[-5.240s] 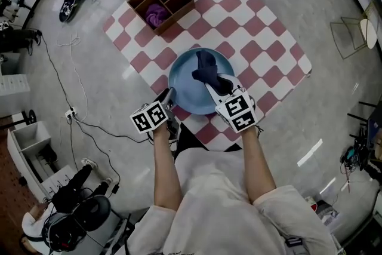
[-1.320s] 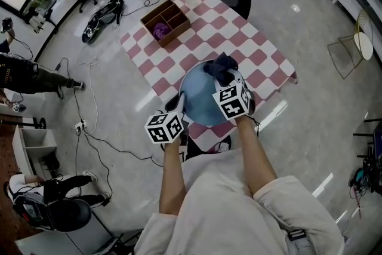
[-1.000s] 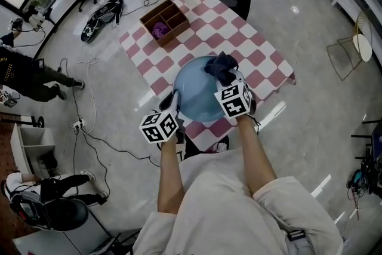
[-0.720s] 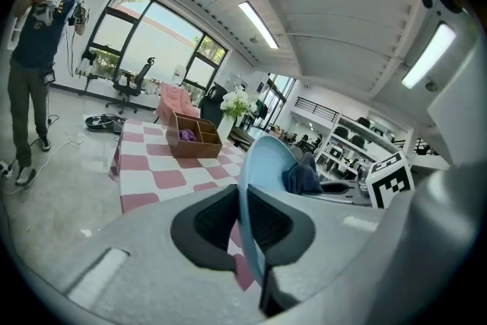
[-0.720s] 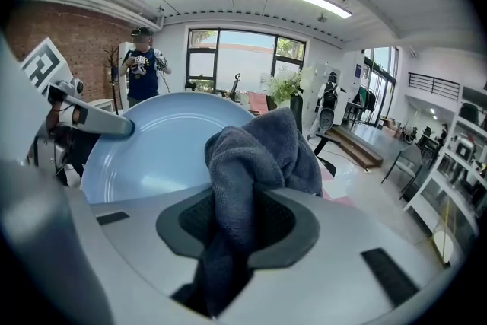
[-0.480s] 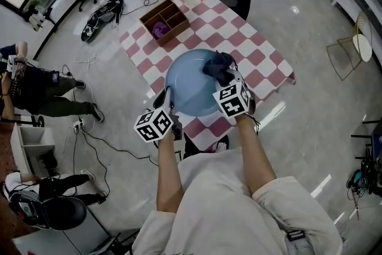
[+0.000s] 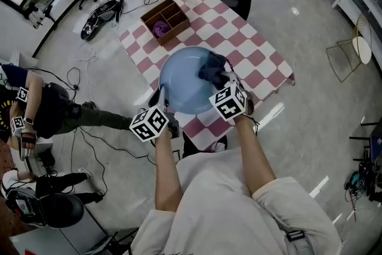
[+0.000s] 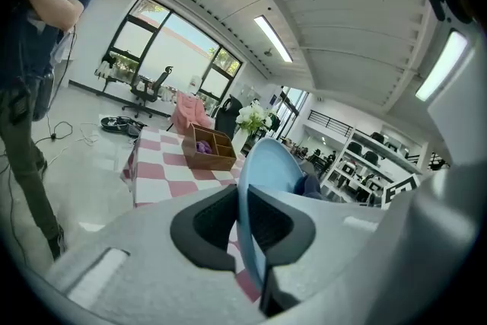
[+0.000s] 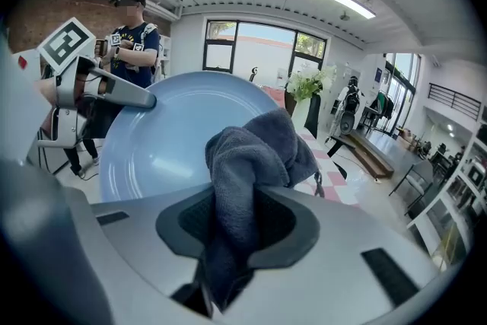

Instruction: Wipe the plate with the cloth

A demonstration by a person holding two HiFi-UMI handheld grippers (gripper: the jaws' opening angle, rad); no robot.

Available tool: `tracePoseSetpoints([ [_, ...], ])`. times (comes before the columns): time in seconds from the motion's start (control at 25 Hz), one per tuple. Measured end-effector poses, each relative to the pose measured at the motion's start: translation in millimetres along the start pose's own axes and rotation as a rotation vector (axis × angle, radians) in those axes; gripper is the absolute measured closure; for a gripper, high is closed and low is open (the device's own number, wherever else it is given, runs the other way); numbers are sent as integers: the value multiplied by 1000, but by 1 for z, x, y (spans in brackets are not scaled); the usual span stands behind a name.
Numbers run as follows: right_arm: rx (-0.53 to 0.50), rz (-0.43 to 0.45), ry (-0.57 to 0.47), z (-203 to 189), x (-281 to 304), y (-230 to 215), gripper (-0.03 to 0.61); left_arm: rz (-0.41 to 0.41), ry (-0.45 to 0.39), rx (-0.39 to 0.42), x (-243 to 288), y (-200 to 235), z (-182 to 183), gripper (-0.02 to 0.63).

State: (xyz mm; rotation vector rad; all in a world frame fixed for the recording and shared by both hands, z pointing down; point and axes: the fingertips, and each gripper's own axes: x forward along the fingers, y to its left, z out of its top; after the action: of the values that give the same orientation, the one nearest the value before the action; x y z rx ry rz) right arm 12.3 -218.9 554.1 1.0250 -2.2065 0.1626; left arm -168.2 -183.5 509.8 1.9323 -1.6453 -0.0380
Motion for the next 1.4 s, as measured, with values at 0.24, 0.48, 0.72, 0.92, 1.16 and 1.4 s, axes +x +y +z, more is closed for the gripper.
tracePoseSetpoints([
  [0.24, -62, 54, 7, 5, 1, 18, 465, 26, -32, -39, -4, 11, 8, 583],
  [0.48, -164, 86, 20, 9, 2, 32, 465, 37, -60, -52, -7, 15, 15, 583],
  [0.72, -223, 160, 17, 19, 0, 51, 465, 50, -100, -71, -12, 19, 26, 581],
  [0.92, -271, 207, 14, 22, -2, 67, 465, 52, -122, -113, -16, 21, 25, 581],
  [1.16, -305, 242, -2, 28, -4, 76, 465, 44, -132, -140, -18, 17, 25, 581],
  [1.4, -343, 273, -17, 35, -5, 94, 465, 43, -150, -161, -20, 18, 26, 581],
])
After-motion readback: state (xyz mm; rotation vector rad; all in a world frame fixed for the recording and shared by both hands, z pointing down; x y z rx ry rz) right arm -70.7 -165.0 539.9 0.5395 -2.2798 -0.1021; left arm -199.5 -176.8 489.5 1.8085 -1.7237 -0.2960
